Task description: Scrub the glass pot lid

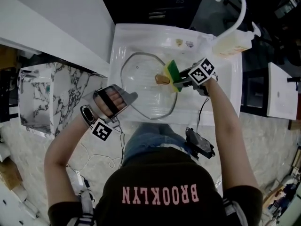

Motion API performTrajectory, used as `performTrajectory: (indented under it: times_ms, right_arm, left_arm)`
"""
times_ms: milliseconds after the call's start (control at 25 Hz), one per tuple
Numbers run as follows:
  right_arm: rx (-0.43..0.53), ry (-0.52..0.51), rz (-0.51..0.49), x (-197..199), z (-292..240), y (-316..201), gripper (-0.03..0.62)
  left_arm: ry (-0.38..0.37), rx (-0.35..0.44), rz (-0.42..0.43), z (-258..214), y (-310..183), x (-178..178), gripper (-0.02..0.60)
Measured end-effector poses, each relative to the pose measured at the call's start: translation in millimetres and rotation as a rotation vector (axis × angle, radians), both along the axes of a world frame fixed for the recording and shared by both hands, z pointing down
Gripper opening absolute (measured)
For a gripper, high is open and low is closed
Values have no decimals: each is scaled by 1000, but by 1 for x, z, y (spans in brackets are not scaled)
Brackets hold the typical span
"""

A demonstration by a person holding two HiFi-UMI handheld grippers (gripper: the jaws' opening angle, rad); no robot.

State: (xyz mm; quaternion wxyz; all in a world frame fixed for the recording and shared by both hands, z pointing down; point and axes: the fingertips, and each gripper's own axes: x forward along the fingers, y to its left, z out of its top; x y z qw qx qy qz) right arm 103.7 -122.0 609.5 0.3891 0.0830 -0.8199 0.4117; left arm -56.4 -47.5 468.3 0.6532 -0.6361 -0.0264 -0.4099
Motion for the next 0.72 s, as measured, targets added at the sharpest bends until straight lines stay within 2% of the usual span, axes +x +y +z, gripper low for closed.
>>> performTrajectory:
  times_ms: [120, 200, 280, 360, 440, 520, 600, 720]
  right_arm:
    - [36, 78, -41, 14, 3, 6, 278]
    - [104, 83, -21, 18, -13, -8, 278]
    - [223, 66, -4, 14, -47, -31, 278]
    - [365, 42, -42, 1, -89, -51, 278]
    - [490, 12, -136, -23, -131, -59, 279]
    - [567, -17, -265, -56, -163, -54, 278]
    - [594, -36, -395, -91, -185, -42, 278]
    - [546, -71, -521, -139, -197, -23, 279]
  left_arm:
    - [1, -1, 3, -1, 1, 1, 58]
    - [-2, 5, 7, -2, 2, 1, 58]
    - [-6, 13, 13, -2, 2, 0, 58]
    - [-7, 17, 16, -3, 2, -1, 58]
    - [-7, 21, 17, -4, 2, -2, 58]
    - [-9, 24, 19, -5, 2, -2, 58]
    - [-11, 29, 24, -5, 2, -1, 58]
    - [-14, 39, 29, -6, 1, 0, 58]
